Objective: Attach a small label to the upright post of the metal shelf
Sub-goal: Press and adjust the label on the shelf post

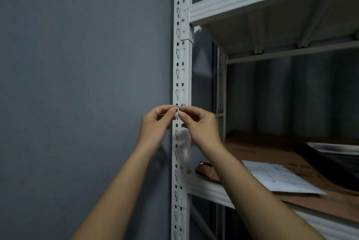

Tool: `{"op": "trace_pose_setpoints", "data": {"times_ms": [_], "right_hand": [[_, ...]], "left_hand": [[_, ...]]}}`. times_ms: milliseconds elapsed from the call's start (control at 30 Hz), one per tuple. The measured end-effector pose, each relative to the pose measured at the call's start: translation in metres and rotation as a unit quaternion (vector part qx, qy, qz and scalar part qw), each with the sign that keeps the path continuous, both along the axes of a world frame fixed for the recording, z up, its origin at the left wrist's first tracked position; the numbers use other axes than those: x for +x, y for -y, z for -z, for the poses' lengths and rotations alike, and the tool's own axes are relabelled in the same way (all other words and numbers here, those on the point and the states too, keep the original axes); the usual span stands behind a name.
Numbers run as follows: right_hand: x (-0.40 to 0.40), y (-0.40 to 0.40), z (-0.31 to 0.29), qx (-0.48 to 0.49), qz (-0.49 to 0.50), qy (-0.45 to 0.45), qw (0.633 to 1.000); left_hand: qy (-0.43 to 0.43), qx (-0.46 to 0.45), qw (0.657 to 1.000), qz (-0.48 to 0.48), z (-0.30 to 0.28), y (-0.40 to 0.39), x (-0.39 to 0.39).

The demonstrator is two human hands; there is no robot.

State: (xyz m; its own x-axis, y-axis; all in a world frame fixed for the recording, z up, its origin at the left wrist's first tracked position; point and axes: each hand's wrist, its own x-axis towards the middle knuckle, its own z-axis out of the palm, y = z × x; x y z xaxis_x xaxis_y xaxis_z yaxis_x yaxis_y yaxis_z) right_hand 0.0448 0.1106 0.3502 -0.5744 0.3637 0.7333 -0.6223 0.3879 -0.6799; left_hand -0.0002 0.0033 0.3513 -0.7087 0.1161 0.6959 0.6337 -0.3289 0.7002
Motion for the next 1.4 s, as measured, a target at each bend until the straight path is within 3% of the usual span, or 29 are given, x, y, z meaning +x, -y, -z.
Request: {"op": "trace_pose_setpoints", "data": {"times_ms": [233, 467, 633, 900, 1167, 1400], "right_hand": [[0.026, 0.011, -0.003, -0.039, -0.027, -0.036, 0.998], [0.04, 0.014, -0.002, 0.055, 0.069, -0.064, 0.994], [0.049, 0.014, -0.001, 0.009, 0.008, -0.083, 0.997], [0.059, 0.012, 0.002, 0.021, 0.023, -0.125, 0.992], [0.061, 0.005, 0.006, 0.028, 0.07, -0.097, 0.992], [0.063, -0.037, 0.01, 0.056, 0.145, -0.022, 0.988]], "left_hand": [[0.012, 0.019, 0.999, 0.024, -0.001, 0.006, 0.027], [0.043, 0.012, 0.998, 0.04, 0.003, 0.008, 0.045], [0.043, 0.022, 0.998, 0.048, -0.001, 0.007, 0.056], [0.014, 0.025, 0.999, 0.029, -0.002, 0.002, 0.064], [0.002, 0.02, 1.0, -0.011, 0.003, -0.015, 0.066], [0.001, -0.047, 0.999, 0.007, 0.006, -0.047, 0.071]]}}
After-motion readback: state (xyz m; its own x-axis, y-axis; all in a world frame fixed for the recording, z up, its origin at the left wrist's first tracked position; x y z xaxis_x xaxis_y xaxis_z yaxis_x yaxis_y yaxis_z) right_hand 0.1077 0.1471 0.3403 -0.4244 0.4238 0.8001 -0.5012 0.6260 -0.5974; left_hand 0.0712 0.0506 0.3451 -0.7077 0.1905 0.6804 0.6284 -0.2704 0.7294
